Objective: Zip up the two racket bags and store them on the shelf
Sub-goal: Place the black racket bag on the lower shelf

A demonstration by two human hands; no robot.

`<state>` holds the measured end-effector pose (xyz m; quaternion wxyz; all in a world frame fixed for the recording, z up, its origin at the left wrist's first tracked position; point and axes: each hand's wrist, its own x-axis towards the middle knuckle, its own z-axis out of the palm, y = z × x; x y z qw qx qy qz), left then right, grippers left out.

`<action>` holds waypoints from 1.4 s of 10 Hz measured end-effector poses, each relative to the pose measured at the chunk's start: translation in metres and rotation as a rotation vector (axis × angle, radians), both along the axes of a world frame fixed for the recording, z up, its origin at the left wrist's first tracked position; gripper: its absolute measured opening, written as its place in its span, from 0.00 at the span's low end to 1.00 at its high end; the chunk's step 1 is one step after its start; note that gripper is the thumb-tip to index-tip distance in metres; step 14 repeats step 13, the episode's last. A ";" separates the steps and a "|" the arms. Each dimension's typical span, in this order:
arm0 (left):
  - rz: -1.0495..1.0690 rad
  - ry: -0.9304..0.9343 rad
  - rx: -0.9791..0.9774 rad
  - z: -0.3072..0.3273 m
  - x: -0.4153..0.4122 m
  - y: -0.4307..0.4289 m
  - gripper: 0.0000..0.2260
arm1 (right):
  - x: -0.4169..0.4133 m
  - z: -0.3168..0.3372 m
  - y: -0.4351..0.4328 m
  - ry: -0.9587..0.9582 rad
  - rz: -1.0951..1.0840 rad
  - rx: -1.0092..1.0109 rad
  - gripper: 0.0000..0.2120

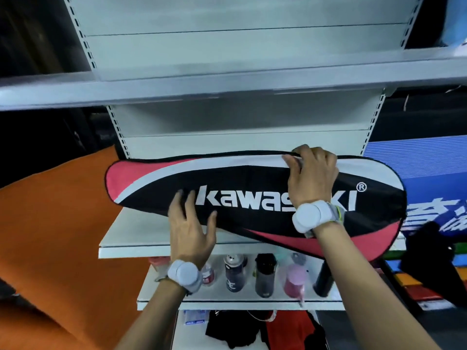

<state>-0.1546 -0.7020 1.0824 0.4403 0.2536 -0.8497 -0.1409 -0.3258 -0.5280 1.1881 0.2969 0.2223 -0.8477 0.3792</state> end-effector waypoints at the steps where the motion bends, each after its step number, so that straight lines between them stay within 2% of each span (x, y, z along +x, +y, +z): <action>1: -0.049 -0.174 0.057 -0.020 -0.012 -0.011 0.33 | -0.027 -0.005 -0.020 -0.031 -0.006 0.004 0.13; 4: -0.239 -0.442 0.220 -0.052 -0.065 -0.024 0.37 | -0.102 -0.016 -0.070 -0.075 -0.023 0.056 0.14; 6: -0.181 -0.558 0.248 -0.059 -0.097 -0.027 0.37 | -0.154 -0.031 -0.091 -0.155 0.033 0.112 0.16; 8: -0.113 -0.609 0.278 -0.059 -0.123 -0.025 0.36 | -0.192 -0.059 -0.092 -0.305 0.099 0.264 0.19; 10: -0.056 -0.634 0.265 -0.061 -0.129 -0.021 0.35 | -0.198 -0.085 -0.081 -0.393 0.269 0.282 0.15; 12: -0.060 -0.695 0.280 -0.054 -0.129 -0.025 0.35 | -0.187 -0.092 -0.074 -0.439 0.296 0.285 0.14; 13: -0.067 -0.725 0.260 -0.041 -0.129 -0.032 0.34 | -0.180 -0.089 -0.071 -0.466 0.324 0.380 0.15; 14: -0.067 -0.725 0.260 -0.041 -0.129 -0.032 0.34 | -0.180 -0.089 -0.071 -0.466 0.324 0.380 0.15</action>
